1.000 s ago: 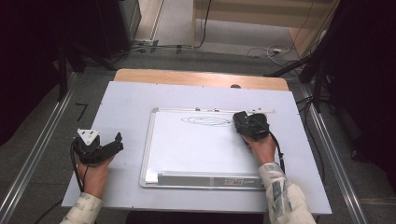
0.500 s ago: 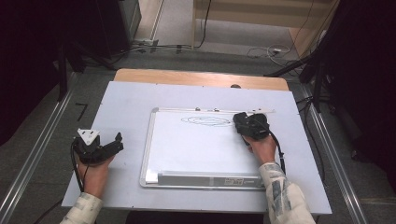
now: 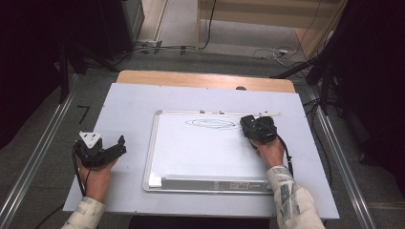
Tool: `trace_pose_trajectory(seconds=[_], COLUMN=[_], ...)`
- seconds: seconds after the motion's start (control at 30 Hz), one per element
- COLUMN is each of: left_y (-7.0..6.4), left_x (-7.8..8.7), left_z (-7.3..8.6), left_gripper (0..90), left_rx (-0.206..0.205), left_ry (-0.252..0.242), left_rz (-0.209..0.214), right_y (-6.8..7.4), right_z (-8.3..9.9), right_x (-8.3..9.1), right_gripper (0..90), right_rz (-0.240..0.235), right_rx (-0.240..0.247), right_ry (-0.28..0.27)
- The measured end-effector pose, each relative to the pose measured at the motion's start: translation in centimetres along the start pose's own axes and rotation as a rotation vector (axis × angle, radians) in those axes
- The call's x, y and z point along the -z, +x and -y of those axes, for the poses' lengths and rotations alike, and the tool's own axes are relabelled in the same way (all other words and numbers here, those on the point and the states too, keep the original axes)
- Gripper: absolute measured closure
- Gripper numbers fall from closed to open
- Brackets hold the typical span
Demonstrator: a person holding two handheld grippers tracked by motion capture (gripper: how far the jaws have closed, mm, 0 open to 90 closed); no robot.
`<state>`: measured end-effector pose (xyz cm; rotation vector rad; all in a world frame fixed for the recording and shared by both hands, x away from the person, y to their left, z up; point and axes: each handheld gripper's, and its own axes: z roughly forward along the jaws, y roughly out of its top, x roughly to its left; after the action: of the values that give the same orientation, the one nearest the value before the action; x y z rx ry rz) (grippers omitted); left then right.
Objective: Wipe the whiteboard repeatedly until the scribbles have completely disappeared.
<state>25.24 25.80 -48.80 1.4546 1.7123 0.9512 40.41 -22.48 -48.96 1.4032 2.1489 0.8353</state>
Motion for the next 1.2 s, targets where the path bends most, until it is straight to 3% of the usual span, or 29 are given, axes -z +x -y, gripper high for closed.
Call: trace_pose_trajectory(seconds=[0.5, 1.2], left_y=[-0.2, -0.2], left_x=[-0.1, -0.2], left_z=[0.0, 0.0], left_gripper=[6.2, 6.2], left_rx=[-0.009, -0.008], left_ry=[0.003, 0.004], left_rz=[0.001, 0.001], right_y=[0.5, 1.7], right_z=[-0.6, -1.2], right_x=[-0.6, -1.2], right_gripper=[39.0, 39.0], right_rz=[-0.073, -0.121], right_rx=[0.058, 0.109], right_ry=[0.007, -0.006])
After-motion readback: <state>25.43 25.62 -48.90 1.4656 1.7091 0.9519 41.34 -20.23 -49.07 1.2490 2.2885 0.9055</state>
